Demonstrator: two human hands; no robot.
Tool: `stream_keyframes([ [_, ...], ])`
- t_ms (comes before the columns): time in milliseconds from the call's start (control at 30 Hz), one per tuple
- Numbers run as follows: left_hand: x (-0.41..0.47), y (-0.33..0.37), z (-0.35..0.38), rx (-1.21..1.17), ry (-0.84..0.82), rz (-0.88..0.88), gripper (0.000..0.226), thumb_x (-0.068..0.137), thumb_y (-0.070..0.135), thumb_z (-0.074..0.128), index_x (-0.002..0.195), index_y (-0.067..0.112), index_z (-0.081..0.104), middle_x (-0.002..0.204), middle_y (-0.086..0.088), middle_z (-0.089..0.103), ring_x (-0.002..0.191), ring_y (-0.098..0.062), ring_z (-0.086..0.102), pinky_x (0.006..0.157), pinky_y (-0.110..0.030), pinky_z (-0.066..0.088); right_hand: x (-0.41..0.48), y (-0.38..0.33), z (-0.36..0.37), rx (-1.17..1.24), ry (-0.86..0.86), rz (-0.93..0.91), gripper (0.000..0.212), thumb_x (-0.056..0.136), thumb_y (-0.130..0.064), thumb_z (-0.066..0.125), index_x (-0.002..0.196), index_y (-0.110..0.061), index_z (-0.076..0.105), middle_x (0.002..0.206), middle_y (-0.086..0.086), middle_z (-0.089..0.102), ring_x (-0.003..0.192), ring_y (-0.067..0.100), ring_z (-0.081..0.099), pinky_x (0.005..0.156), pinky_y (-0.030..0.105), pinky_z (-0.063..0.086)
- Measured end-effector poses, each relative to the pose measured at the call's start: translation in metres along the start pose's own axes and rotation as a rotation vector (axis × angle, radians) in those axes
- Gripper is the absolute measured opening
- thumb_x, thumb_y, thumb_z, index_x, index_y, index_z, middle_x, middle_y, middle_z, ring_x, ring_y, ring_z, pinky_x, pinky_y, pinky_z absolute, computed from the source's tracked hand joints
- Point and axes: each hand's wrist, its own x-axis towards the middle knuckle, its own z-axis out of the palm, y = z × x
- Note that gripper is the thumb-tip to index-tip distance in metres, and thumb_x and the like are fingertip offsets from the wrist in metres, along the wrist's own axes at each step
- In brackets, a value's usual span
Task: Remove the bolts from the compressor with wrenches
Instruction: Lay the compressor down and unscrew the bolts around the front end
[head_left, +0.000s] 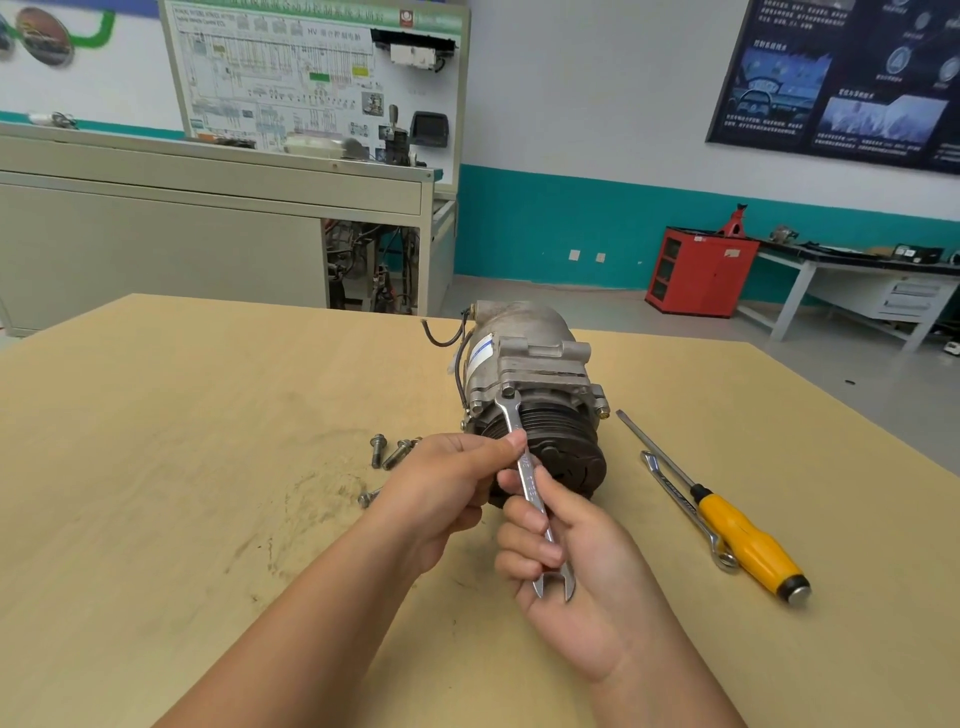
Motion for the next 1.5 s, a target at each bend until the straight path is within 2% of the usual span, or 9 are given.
stream_keyframes([
  [267,0.002,-0.003,0.003,0.146,0.133,0.121,0.036,0.079,0.041,0.068,0.059,0.011,0.062,0.042,0.011,0.038,0.037,-0.002,0.032,0.038,-0.009,0.027,-0.004,-0.008,0.005,0.188,-0.026,0.100,0.019,0.073,-0.020,0.059,0.066,-0.002,0.060,0.047,-0.001,0.042,0.029,0.006,0.039,0.030,0.012,0.032],
  [400,0.001,0.000,0.001,0.035,0.047,0.093,0.036,0.070,0.047,0.069,0.051,0.020,0.058,0.052,0.003,0.040,0.046,-0.008,0.031,0.046,-0.018,0.024,-0.005,-0.008,0.016,0.114,0.012,0.071,0.018,0.067,-0.019,0.064,0.058,-0.004,0.064,0.046,-0.001,0.049,0.031,0.006,0.048,0.031,0.013,0.038],
  [567,-0.001,0.000,0.001,-0.099,-0.037,0.019,0.054,0.058,0.050,0.072,0.087,0.007,0.059,0.055,-0.003,0.038,0.048,-0.011,0.031,0.050,-0.023,0.022,0.000,-0.004,0.020,-0.007,0.065,0.018,0.014,0.064,-0.020,0.067,0.069,-0.008,0.062,0.048,0.000,0.054,0.034,0.007,0.052,0.033,0.014,0.040],
  [733,-0.002,0.003,-0.004,-0.226,-0.091,-0.053,0.026,0.072,0.033,0.064,0.056,0.012,0.064,0.039,0.004,0.045,0.030,-0.006,0.041,0.033,-0.013,0.035,-0.002,-0.001,0.013,-0.012,-0.079,0.051,0.026,0.075,-0.024,0.058,0.079,-0.002,0.071,0.062,0.005,0.061,0.045,0.014,0.060,0.042,0.021,0.048],
  [800,-0.002,0.004,-0.006,-0.246,-0.077,-0.066,0.024,0.070,0.030,0.063,0.058,0.012,0.073,0.038,0.006,0.044,0.030,-0.005,0.040,0.033,-0.013,0.035,-0.001,0.002,0.010,-0.015,-0.116,0.052,0.026,0.075,-0.021,0.057,0.080,-0.002,0.074,0.065,0.006,0.063,0.049,0.015,0.061,0.045,0.022,0.049],
  [967,-0.003,0.002,-0.007,-0.220,-0.081,-0.071,0.021,0.072,0.028,0.063,0.062,0.013,0.075,0.042,0.006,0.046,0.033,-0.004,0.044,0.032,-0.014,0.036,0.003,0.007,0.006,0.000,-0.061,0.056,0.019,0.073,-0.020,0.059,0.072,-0.005,0.071,0.062,0.005,0.060,0.047,0.014,0.058,0.044,0.021,0.048],
  [1133,-0.002,-0.002,-0.007,-0.040,0.004,0.002,0.027,0.067,0.042,0.068,0.067,0.016,0.074,0.051,0.005,0.049,0.049,-0.010,0.035,0.048,-0.022,0.024,0.004,0.008,0.002,-0.065,-0.004,0.046,0.015,0.072,-0.021,0.062,0.070,-0.008,0.069,0.059,0.002,0.056,0.043,0.011,0.051,0.041,0.019,0.042],
  [1267,-0.003,-0.001,-0.003,0.031,0.077,0.054,0.031,0.063,0.048,0.068,0.064,0.017,0.074,0.043,0.011,0.038,0.042,-0.006,0.026,0.041,-0.016,0.022,0.003,0.005,0.000,-0.040,0.056,0.032,0.014,0.068,-0.017,0.064,0.075,-0.005,0.063,0.057,0.003,0.051,0.039,0.009,0.045,0.036,0.017,0.038],
  [1500,0.000,-0.003,0.006,0.147,0.217,0.143,0.026,0.081,0.035,0.069,0.060,0.020,0.072,0.041,0.017,0.049,0.039,0.005,0.044,0.050,-0.020,0.030,-0.004,-0.003,0.003,-0.057,0.144,-0.024,0.010,0.084,-0.010,0.058,0.079,-0.001,0.058,0.051,0.003,0.049,0.031,0.004,0.040,0.030,0.012,0.033],
])
